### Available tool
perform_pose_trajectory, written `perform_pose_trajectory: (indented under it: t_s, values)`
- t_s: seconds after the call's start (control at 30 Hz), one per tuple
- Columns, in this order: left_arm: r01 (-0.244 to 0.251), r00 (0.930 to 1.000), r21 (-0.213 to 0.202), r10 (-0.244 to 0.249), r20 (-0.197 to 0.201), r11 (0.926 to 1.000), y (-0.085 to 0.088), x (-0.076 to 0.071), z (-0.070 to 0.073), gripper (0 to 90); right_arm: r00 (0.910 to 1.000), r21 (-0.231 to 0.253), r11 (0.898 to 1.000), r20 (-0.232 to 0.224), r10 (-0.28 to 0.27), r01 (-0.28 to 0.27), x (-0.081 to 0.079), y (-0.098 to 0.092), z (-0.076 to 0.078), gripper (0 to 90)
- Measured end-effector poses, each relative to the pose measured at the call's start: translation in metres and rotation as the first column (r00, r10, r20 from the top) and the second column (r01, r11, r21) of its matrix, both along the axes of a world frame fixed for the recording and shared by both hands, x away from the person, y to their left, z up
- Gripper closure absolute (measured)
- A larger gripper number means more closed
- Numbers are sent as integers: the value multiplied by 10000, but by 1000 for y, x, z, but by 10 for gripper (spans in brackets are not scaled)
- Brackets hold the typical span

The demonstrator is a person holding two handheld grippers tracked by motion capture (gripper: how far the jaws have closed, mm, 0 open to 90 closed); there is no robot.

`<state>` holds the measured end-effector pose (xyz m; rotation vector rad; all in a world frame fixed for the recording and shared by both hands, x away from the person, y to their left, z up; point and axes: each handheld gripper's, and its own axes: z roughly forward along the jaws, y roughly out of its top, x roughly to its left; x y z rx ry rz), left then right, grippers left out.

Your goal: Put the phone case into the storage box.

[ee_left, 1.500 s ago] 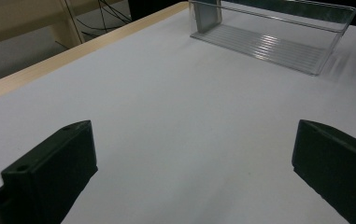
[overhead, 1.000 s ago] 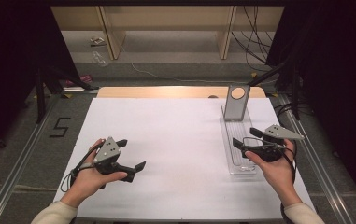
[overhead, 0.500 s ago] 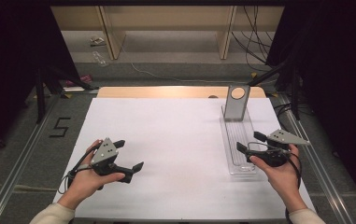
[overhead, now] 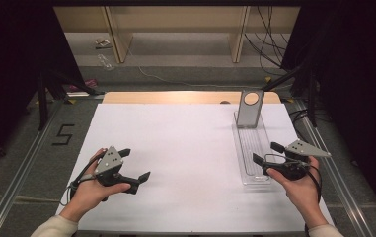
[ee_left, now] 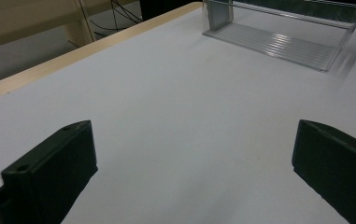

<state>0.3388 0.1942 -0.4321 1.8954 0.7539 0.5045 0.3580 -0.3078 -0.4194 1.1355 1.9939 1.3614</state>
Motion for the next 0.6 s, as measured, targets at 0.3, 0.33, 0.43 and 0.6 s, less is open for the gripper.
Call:
perform_pose_trajectory:
  t_s: [0.3,0.33,0.43,0.6]
  values:
    - [-4,10000,8,4,0,10000,0,0,0,0,9999,-56,10000,107,-59,60,-7,-3,-2,165]
    - [-6,10000,7,6,-11,10000,0,0,-1,0,9999,-83,9999,136,-62,63,-7,-3,-2,166]
    - [10,10000,3,-10,-31,10000,0,0,-1,0,9999,-110,9999,139,-70,72,-10,-4,-4,166]
    - [10,10000,3,-10,-28,10000,0,0,-1,0,9999,-126,9999,132,-94,96,-13,-6,-5,165]
